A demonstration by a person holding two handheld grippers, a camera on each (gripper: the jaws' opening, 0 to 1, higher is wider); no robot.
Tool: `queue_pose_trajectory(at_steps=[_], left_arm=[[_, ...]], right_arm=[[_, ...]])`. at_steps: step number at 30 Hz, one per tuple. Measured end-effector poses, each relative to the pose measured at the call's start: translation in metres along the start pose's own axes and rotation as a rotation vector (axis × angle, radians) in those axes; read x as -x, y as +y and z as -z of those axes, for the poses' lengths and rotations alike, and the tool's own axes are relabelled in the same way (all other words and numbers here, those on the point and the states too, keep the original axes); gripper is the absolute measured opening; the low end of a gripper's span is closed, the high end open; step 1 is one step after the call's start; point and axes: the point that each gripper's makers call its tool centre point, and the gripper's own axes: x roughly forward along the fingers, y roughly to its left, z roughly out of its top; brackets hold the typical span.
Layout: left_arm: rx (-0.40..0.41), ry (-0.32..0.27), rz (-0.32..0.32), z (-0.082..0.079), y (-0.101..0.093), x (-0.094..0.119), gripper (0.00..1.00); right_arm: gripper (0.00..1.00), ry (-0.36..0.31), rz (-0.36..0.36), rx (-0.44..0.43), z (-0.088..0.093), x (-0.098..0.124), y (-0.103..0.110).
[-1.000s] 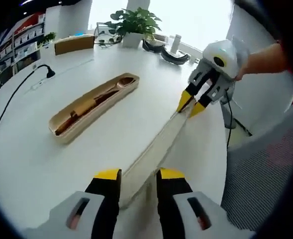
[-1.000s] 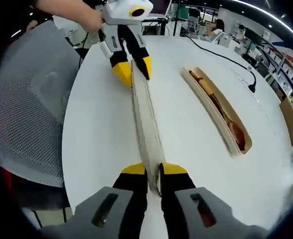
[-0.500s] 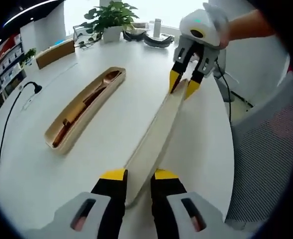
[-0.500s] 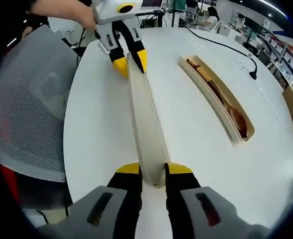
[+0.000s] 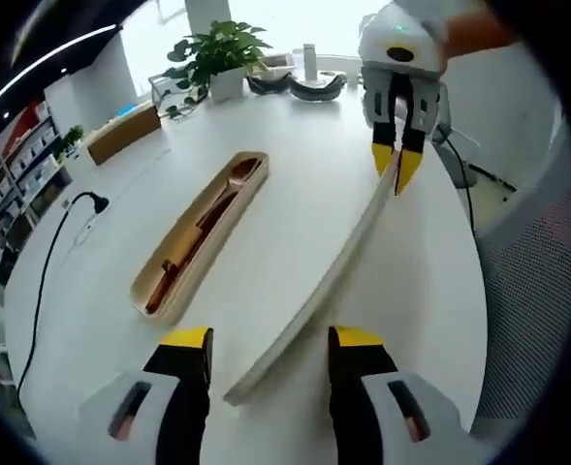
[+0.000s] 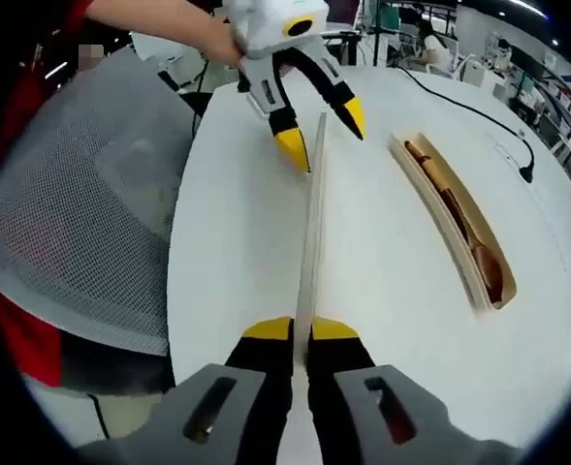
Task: Arrange the utensils inside the cutlery case until each visible utensil rests in its matching compartment.
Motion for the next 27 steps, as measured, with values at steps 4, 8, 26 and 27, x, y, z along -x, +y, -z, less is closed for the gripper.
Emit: queue_pose_trajectory(at_steps=[4,8,26,27], left_arm=[[-0.1,-0.012,0.001,-0.005,-0.013,0.01,0.64],[-0.14,-0.025,-0.001,-0.01,-0.027,0.014,0.64],[-0.297,-0.048,0.007,-0.026,-0.063,0.023,0.45],[-0.299,-0.04,0.009,-0.024,-0.063,0.022,0.45]], right_arm=[[0.0,-0.026,-0.087,-0.101,-0.008,0.012,0.008],[0.0,-0.034,-0.178,-0.309,-0.015,0.022,0.015],[0.0,-0.041,-0.505,-0.632,-0.027,0.047,0.058],[0.0,-0.04,-0.515,-0.647,-0.027,0.047,0.059]])
